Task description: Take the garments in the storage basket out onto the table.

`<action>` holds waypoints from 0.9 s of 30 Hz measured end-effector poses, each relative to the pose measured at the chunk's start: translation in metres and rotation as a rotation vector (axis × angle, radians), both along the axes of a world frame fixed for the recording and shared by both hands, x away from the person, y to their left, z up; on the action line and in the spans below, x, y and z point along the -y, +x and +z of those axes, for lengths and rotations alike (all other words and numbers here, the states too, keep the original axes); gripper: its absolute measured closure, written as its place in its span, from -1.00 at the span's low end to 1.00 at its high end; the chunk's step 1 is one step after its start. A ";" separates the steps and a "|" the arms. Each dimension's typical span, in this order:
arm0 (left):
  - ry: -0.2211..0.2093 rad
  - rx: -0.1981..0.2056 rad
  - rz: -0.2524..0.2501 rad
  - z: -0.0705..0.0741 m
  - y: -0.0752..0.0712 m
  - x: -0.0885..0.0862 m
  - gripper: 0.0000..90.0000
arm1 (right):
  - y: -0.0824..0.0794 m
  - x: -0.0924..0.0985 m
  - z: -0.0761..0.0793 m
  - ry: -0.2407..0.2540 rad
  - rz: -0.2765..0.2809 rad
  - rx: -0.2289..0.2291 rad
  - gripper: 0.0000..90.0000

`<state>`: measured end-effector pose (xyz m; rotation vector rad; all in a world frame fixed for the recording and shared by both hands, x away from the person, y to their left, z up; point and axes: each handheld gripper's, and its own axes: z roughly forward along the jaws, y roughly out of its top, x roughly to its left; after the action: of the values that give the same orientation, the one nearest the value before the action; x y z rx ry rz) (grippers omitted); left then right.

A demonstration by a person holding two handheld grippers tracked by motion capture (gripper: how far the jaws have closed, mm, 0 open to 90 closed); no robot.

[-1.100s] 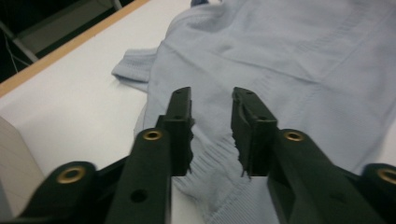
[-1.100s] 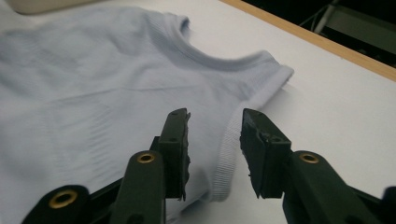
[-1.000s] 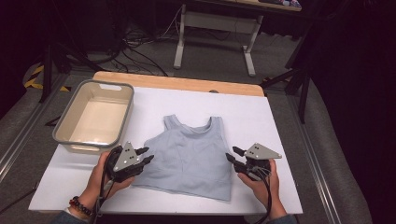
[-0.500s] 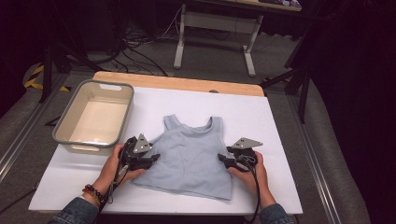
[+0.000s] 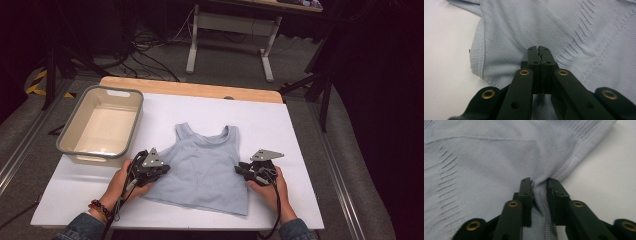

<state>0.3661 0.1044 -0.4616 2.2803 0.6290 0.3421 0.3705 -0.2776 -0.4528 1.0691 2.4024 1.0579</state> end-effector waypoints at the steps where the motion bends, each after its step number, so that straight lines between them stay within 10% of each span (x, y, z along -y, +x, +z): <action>1: -0.001 0.002 0.001 0.000 0.000 0.000 1.00 | -0.001 -0.001 0.001 -0.012 0.001 0.012 0.72; 27: 0.015 0.020 -0.050 0.001 -0.017 -0.004 1.00 | -0.011 -0.002 0.013 -0.046 0.012 0.065 0.79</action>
<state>0.3491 0.1080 -0.4610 2.2994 0.5600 0.3464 0.3594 -0.2753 -0.4396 0.9910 2.3727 1.0208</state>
